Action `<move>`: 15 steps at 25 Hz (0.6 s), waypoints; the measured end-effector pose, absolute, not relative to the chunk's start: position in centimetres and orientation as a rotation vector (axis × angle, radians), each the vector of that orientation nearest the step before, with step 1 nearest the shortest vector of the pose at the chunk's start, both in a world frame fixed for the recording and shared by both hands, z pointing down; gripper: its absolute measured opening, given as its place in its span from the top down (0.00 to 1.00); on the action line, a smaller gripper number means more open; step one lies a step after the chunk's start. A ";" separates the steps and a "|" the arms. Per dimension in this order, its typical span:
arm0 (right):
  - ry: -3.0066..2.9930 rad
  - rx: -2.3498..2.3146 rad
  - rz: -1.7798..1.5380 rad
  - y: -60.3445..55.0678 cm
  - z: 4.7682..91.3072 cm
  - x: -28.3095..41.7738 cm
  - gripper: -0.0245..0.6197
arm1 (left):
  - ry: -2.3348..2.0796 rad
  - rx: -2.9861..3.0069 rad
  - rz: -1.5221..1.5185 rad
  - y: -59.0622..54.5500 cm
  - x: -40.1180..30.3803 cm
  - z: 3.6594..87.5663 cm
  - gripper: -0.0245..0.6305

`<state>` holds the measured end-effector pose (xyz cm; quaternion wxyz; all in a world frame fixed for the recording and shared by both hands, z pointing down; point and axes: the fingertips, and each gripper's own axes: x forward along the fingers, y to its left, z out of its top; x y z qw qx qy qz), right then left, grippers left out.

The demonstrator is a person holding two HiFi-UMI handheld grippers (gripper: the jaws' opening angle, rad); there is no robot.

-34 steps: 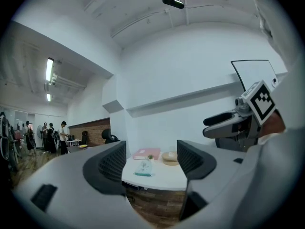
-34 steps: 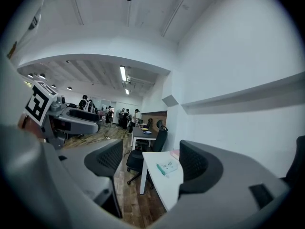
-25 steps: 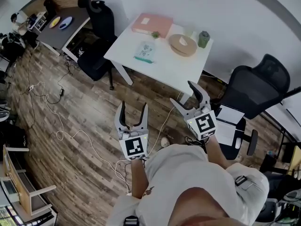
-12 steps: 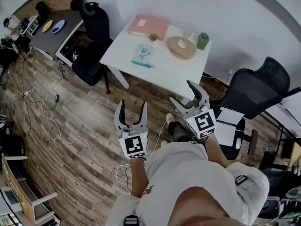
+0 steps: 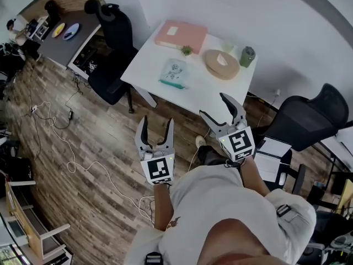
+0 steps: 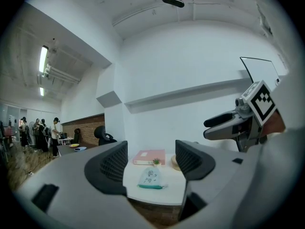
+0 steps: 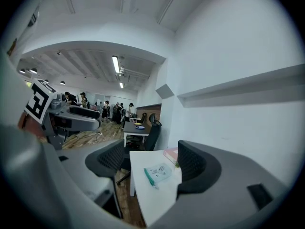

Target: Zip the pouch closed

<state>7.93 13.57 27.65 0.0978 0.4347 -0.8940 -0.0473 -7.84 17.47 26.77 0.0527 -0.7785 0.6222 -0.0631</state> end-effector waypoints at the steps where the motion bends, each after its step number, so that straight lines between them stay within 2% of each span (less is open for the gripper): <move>1: -2.649 1.285 -0.134 12.6 27.6 7.9 0.41 | 1.895 -2.366 -0.198 16.6 -7.8 26.7 0.49; 15: -2.706 1.175 -0.072 -1.8 28.1 8.7 0.43 | 2.007 -2.322 -0.251 3.9 -6.5 26.9 0.50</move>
